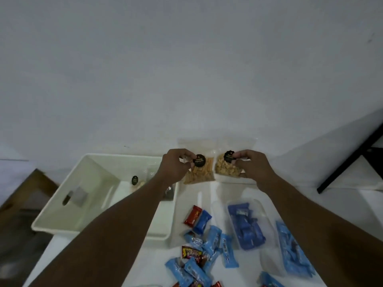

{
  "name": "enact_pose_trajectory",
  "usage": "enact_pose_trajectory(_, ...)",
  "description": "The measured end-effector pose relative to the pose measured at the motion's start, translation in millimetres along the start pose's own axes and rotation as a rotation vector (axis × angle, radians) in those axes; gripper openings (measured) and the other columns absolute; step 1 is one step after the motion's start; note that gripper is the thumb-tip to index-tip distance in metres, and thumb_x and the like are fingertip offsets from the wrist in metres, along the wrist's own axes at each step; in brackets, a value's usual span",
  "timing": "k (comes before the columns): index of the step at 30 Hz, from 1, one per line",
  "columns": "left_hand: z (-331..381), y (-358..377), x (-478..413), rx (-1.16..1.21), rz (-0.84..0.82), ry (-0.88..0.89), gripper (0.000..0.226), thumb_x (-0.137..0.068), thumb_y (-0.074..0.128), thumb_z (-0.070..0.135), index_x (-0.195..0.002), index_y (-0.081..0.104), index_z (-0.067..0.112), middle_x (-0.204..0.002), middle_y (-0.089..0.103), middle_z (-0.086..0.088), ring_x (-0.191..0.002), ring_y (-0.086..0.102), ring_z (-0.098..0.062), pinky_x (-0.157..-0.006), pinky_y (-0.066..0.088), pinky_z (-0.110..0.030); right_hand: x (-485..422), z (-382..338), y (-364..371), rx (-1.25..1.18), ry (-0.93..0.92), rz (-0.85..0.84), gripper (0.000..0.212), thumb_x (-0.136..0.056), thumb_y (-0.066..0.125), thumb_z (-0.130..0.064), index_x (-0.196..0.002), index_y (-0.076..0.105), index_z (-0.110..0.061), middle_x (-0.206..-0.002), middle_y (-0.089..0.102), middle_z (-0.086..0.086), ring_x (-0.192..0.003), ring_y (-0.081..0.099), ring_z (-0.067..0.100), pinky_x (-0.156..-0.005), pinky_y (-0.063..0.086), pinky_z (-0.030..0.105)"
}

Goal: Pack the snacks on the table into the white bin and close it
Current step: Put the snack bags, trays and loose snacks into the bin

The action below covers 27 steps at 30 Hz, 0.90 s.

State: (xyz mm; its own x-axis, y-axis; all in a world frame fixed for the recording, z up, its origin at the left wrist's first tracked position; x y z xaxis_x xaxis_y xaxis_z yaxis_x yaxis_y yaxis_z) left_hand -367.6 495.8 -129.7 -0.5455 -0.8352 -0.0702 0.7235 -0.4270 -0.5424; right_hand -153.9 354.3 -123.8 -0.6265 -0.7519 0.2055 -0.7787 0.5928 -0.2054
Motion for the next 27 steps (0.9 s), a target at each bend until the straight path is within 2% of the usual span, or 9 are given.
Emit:
enact_pose_trajectory(4,-27.0,-82.8,23.2,-0.027,0.059,-0.033,0.036,-0.075,0.080,0.008,-0.077,0.069,0.042,-0.086,0.071,0.006,-0.076,0.067,-0.017,-0.073,0.053,-0.029,24.7,-35.6,71.7,0.006,-0.027,-0.058,0.012,-0.082,0.075,-0.005,-0.092,0.073,-0.012,-0.108,0.066,0.014,-0.084,0.065,0.020,-0.072,0.060,0.045)
enact_pose_trajectory(8,-67.2,-143.8,46.7,-0.039,0.098,-0.107,0.031,-0.077,0.079,0.005,-0.078,0.071,0.035,-0.082,0.067,0.008,-0.059,0.061,-0.017,-0.054,0.048,-0.018,40.7,-50.7,142.3,0.031,-0.013,-0.114,0.009,-0.084,0.072,-0.008,-0.091,0.073,-0.013,-0.105,0.070,0.013,-0.091,0.068,0.024,-0.080,0.060,0.051)
enact_pose_trajectory(9,-79.8,-154.0,51.1,-0.052,0.102,-0.122,0.032,-0.077,0.079,0.005,-0.077,0.071,0.037,-0.082,0.067,0.008,-0.061,0.063,-0.019,-0.056,0.049,-0.020,43.2,-50.5,159.6,0.044,-0.001,-0.124,0.007,-0.084,0.072,-0.010,-0.090,0.073,-0.013,-0.103,0.071,0.012,-0.093,0.069,0.026,-0.080,0.060,0.051)
enact_pose_trajectory(12,-118.4,-174.1,62.2,-0.084,0.099,-0.169,0.034,-0.075,0.081,0.007,-0.076,0.071,0.039,-0.083,0.070,0.008,-0.080,0.070,-0.022,-0.077,0.056,-0.031,49.9,-43.5,208.1,0.109,0.051,-0.159,0.006,-0.086,0.069,-0.014,-0.090,0.072,-0.015,-0.100,0.071,0.006,-0.090,0.068,0.022,-0.078,0.060,0.044)
enact_pose_trajectory(15,-153.8,-179.0,67.1,-0.096,0.065,-0.204,0.030,-0.074,0.081,0.006,-0.078,0.072,0.035,-0.081,0.071,0.009,-0.088,0.069,-0.019,-0.084,0.053,-0.030,52.8,-25.7,245.2,0.178,0.127,-0.183,0.006,-0.083,0.068,-0.016,-0.087,0.070,-0.012,-0.091,0.069,0.006,-0.077,0.062,0.020,-0.072,0.059,0.040)
enact_pose_trajectory(17,-174.6,-175.9,65.8,-0.100,0.032,-0.235,0.031,-0.074,0.079,0.003,-0.078,0.072,0.033,-0.079,0.070,0.011,-0.089,0.067,-0.017,-0.079,0.050,-0.023,50.9,-8.9,260.7,0.214,0.190,-0.179,0.002,-0.078,0.066,-0.014,-0.080,0.066,-0.013,-0.084,0.065,0.007,-0.071,0.057,0.021,-0.064,0.053,0.035)
enact_pose_trajectory(20,-201.0,-165.7,57.9,-0.091,-0.016,-0.269,0.035,-0.074,0.077,0.001,-0.074,0.070,0.035,-0.079,0.070,0.011,-0.085,0.066,-0.013,-0.070,0.043,-0.011,42.5,17.4,275.2,0.245,0.281,-0.157,0.004,-0.072,0.064,-0.012,-0.076,0.064,-0.014,-0.080,0.059,0.006,-0.070,0.054,0.022,-0.064,0.048,0.034)
enact_pose_trajectory(24,-227.6,-149.1,43.5,-0.081,-0.086,-0.286,0.030,-0.073,0.077,0.001,-0.078,0.073,0.031,-0.081,0.071,0.008,-0.088,0.066,-0.014,-0.076,0.046,-0.018,27.4,44.6,289.0,0.267,0.351,-0.116,0.005,-0.071,0.063,-0.013,-0.073,0.063,-0.018,-0.078,0.054,0.005,-0.072,0.051,0.021,-0.064,0.046,0.034)
enact_pose_trajectory(27,-245.5,-136.5,35.8,-0.062,-0.116,-0.314,0.031,-0.075,0.073,0.000,-0.079,0.073,0.030,-0.081,0.069,0.010,-0.083,0.064,-0.010,-0.069,0.043,-0.010,19.0,58.5,297.7,0.261,0.403,-0.110,0.007,-0.075,0.065,-0.013,-0.075,0.059,-0.016,-0.077,0.050,0.006,-0.072,0.048,0.021,-0.066,0.042,0.035)
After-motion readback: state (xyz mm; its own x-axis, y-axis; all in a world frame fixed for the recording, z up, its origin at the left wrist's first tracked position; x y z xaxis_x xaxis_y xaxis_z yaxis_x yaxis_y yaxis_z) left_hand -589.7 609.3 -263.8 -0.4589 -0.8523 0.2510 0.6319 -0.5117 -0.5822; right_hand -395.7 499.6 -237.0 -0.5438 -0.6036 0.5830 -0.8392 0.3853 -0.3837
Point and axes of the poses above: each hand's wrist, its own x-axis away from the middle knuckle, its own y-axis out of the palm, z = x × y, the point moved 1 cm from there along -x, towards the middle knuckle
